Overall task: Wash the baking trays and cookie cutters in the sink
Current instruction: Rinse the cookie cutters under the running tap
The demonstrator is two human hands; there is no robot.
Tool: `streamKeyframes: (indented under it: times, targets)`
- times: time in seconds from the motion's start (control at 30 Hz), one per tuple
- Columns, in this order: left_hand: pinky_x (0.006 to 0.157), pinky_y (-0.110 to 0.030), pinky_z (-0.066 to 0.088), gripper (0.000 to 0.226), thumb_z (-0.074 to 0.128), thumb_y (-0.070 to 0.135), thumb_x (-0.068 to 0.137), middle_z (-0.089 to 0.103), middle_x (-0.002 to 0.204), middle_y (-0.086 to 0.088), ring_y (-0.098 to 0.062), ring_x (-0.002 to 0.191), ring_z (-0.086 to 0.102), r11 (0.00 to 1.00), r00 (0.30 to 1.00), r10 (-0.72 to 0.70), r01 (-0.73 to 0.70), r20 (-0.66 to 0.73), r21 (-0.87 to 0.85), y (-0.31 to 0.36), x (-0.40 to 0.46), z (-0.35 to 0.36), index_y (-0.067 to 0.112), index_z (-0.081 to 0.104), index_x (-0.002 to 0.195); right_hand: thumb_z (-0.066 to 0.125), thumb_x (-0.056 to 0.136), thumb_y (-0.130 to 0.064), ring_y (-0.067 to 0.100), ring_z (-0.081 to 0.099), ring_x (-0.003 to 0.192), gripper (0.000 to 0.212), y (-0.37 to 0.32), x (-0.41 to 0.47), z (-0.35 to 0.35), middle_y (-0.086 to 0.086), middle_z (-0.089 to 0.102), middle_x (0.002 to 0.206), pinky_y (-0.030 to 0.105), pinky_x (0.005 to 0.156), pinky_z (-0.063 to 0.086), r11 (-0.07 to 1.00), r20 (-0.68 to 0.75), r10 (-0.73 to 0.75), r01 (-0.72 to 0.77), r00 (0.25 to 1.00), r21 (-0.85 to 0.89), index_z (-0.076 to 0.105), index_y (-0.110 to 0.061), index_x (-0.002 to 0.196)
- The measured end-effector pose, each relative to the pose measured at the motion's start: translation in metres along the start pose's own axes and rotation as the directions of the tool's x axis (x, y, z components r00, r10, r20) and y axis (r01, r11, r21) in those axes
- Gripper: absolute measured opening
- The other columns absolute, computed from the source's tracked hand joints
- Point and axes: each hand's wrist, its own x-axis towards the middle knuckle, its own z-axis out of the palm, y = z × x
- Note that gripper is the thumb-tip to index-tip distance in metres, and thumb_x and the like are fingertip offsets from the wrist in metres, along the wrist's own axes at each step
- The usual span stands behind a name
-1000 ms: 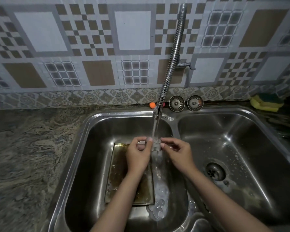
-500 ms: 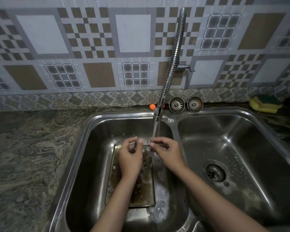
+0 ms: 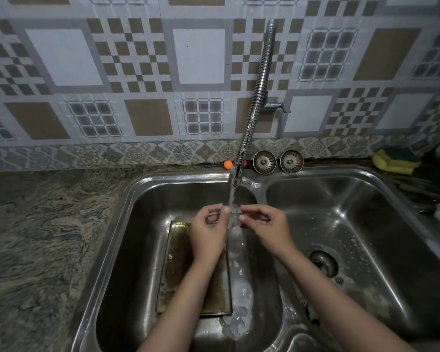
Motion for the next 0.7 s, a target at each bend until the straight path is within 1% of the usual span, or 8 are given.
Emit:
streamKeyframes:
  times: [0.1,0.17,0.3,0.4,0.47,0.53,0.63,0.7]
  targets:
    - [0.065,-0.029,0.055,0.008,0.072,0.020,0.082,0.073,0.079,-0.005,-0.017,0.072,0.068,0.999,0.999,-0.037,0.037,0.021,-0.010,0.001,0.003,-0.001,0.020,0.070,0.089,0.074,0.075,0.004,0.011,0.068,0.065,0.025,-0.004,0.000,-0.001,-0.004,0.072,0.076,0.025,0.071,0.058,1.000,-0.002,0.007,-0.007,1.000,0.022,0.071,-0.019,0.084]
    - [0.068,-0.030,0.056,0.008,0.072,0.020,0.081,0.073,0.078,-0.002,-0.014,0.074,0.070,0.999,0.998,-0.054,0.054,0.018,-0.006,0.003,0.005,-0.007,0.019,0.071,0.089,0.075,0.075,0.003,0.013,0.068,0.065,0.023,-0.005,-0.001,0.002,0.001,0.072,0.079,0.027,0.071,0.058,1.000,0.022,0.012,-0.012,1.000,0.023,0.071,-0.017,0.085]
    - [0.061,-0.016,0.052,0.011,0.071,0.017,0.083,0.070,0.075,0.009,0.003,0.065,0.066,0.999,0.999,-0.038,0.038,-0.004,0.021,0.006,0.008,-0.023,0.013,0.071,0.093,0.078,0.074,-0.003,0.024,0.070,0.076,0.020,-0.002,0.002,0.015,0.012,0.072,0.087,0.037,0.076,0.058,0.999,0.048,0.008,-0.006,0.999,-0.043,0.072,-0.019,0.086]
    - [0.051,-0.016,0.050,0.011,0.065,0.017,0.088,0.071,0.075,0.001,-0.008,0.061,0.068,0.998,0.998,-0.060,0.059,-0.019,-0.020,0.007,0.009,-0.033,0.012,0.070,0.097,0.079,0.074,-0.009,0.033,0.069,0.079,0.017,-0.003,0.004,0.024,0.012,0.072,0.083,0.046,0.078,0.058,0.997,0.034,-0.006,0.008,0.999,-0.071,0.071,-0.022,0.082]
    - [0.054,-0.019,0.052,0.013,0.061,0.018,0.090,0.070,0.079,-0.005,-0.018,0.067,0.071,0.990,0.993,-0.120,0.119,-0.018,-0.076,0.005,0.008,-0.037,0.012,0.066,0.100,0.077,0.075,-0.007,0.033,0.068,0.074,0.016,-0.009,0.004,0.022,0.009,0.072,0.077,0.048,0.077,0.057,0.999,0.010,0.007,-0.006,1.000,-0.051,0.071,-0.021,0.081]
    - [0.063,-0.024,0.055,0.013,0.059,0.020,0.091,0.070,0.086,-0.007,-0.019,0.074,0.072,0.980,0.983,-0.183,0.183,0.009,-0.083,-0.002,0.004,-0.038,0.015,0.063,0.103,0.074,0.077,-0.001,0.028,0.067,0.068,0.018,-0.020,0.001,0.012,0.003,0.071,0.071,0.047,0.076,0.057,1.000,-0.022,0.018,-0.018,1.000,-0.017,0.071,-0.018,0.082]
    - [0.070,-0.025,0.054,0.014,0.062,0.021,0.089,0.070,0.093,-0.007,-0.015,0.079,0.070,0.972,0.971,-0.214,0.201,0.105,0.119,-0.022,-0.009,-0.037,0.020,0.062,0.103,0.071,0.079,0.001,0.020,0.066,0.061,0.017,-0.035,-0.008,-0.020,0.006,0.070,0.074,0.037,0.070,0.059,1.000,-0.072,0.012,-0.011,0.997,0.014,0.071,-0.014,0.087]
    - [0.070,-0.021,0.053,0.018,0.064,0.020,0.087,0.068,0.096,-0.001,-0.010,0.081,0.065,0.938,0.924,-0.245,0.150,0.295,0.312,-0.036,-0.024,-0.036,0.021,0.063,0.105,0.069,0.080,0.002,0.016,0.067,0.059,0.016,-0.038,-0.019,-0.049,0.008,0.069,0.077,0.027,0.064,0.059,0.999,-0.099,0.036,-0.035,0.994,0.013,0.069,-0.009,0.091]
